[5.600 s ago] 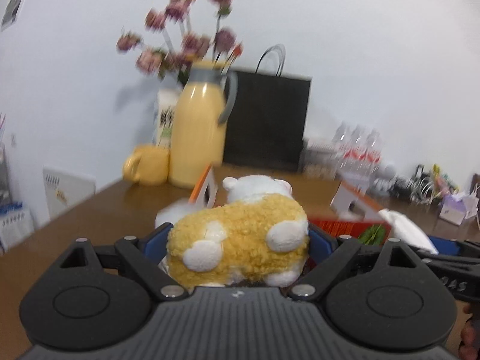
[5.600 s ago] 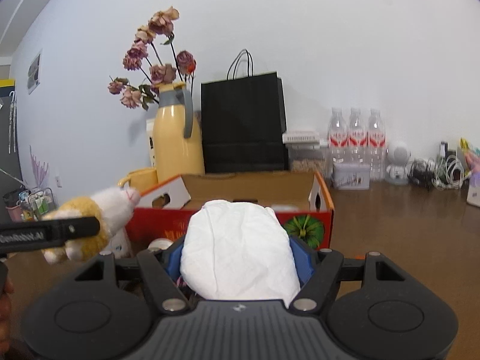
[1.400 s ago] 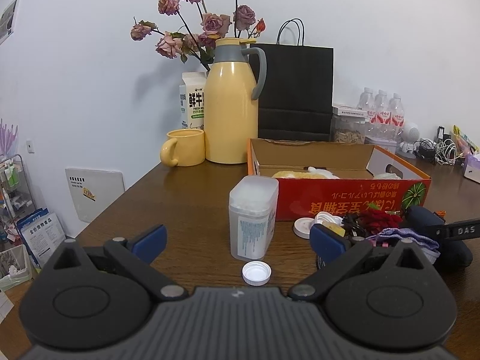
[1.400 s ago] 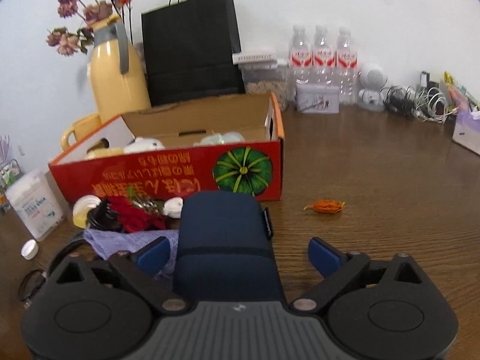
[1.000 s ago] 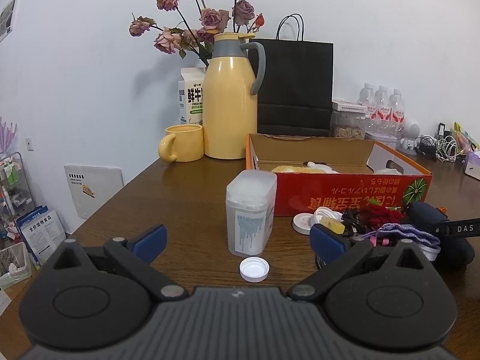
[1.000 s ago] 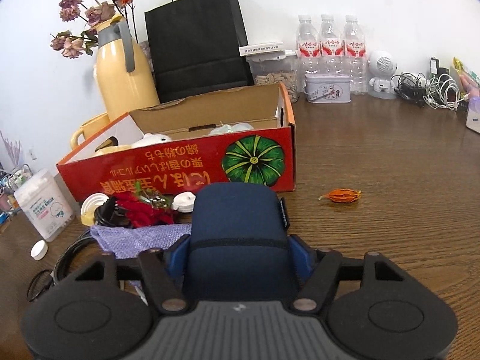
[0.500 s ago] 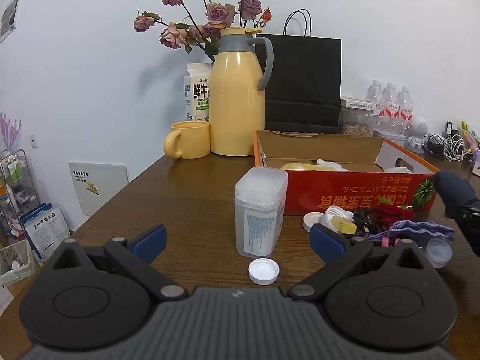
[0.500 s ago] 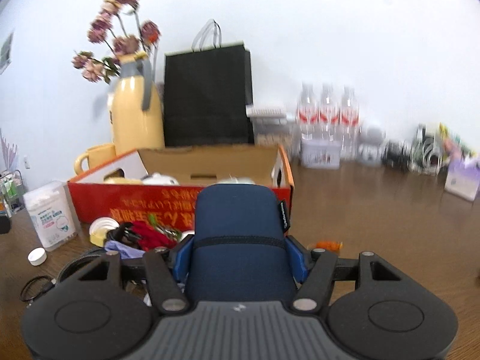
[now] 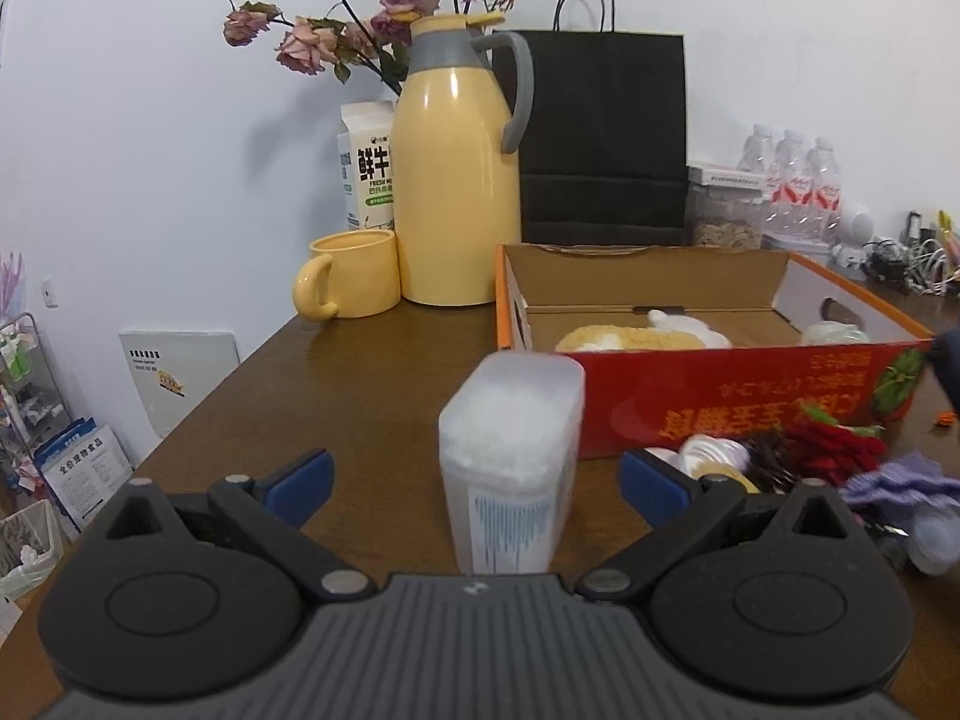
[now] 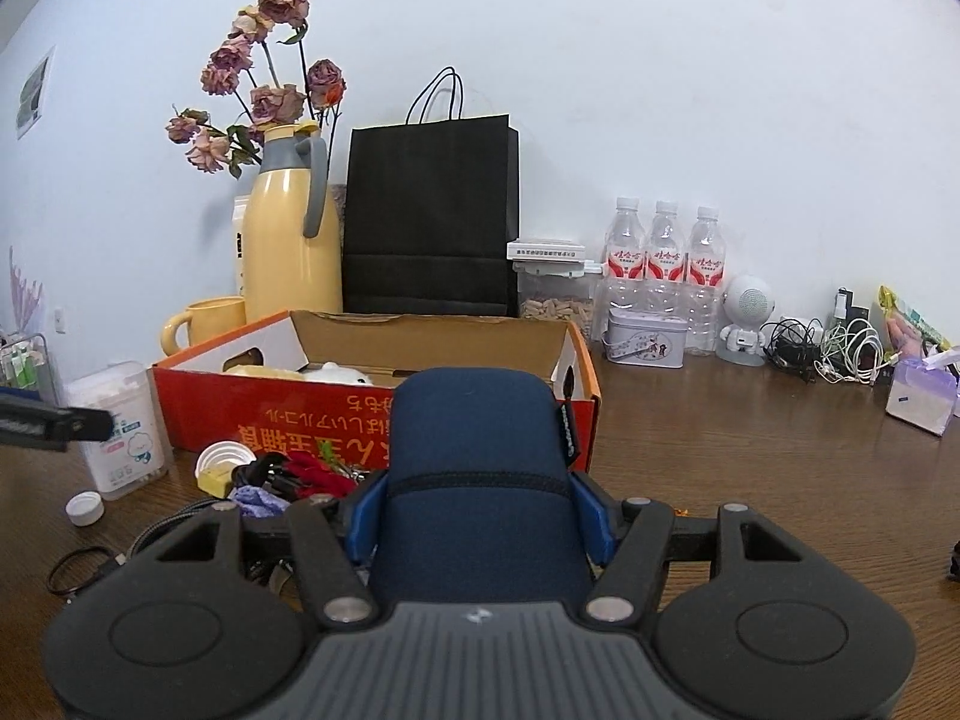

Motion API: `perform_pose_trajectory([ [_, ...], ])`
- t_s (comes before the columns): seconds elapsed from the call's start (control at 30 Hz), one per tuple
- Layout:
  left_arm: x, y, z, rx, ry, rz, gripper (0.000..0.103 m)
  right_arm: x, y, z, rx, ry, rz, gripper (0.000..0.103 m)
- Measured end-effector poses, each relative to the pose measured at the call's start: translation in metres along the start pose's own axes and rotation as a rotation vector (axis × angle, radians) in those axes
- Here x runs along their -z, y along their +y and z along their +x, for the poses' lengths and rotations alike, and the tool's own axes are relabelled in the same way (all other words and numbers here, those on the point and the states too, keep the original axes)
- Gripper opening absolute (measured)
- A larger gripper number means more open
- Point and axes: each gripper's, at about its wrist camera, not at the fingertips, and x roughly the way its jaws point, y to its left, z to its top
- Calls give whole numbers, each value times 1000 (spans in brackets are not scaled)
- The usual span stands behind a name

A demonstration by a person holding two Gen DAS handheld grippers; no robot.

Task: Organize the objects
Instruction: 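Grasp the white cotton-pad tub with the left gripper while the right holds the pouch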

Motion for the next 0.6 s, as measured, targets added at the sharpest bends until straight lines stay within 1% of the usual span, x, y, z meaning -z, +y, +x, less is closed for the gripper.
perform_pose_trajectory([
  [0.1, -4, -5, 13, -41, 2, 2, 103, 1, 0, -1, 3, -2, 0, 62],
  [0.27, -1, -7, 31, -14, 47, -14, 103, 0, 1, -1, 2, -2, 0, 62],
  [0.33, 0, -6, 35, -15, 58, -24, 103, 0, 1, -1, 2, -3, -2, 62],
  [0.43, 0, -2, 36, 2, 51, -47, 103, 0, 1, -2, 2, -6, -6, 62],
  [0.47, 0, -1, 36, 13, 46, -54, 101, 0, 2, -2, 2, -5, -6, 62],
  [0.5, 0, -1, 35, 30, 39, -59, 93, 0, 2, -2, 2, -5, -6, 62],
  [0.53, 0, -1, 34, 39, 36, -59, 79, 0, 2, -2, 2, -6, -6, 62],
  [0.57, 1, -1, 33, 47, 32, -56, 69, 0, 2, -2, 2, -5, -5, 62],
  [0.6, 1, -2, 33, 60, 31, -56, 50, 0, 2, -2, 3, -4, -5, 62],
])
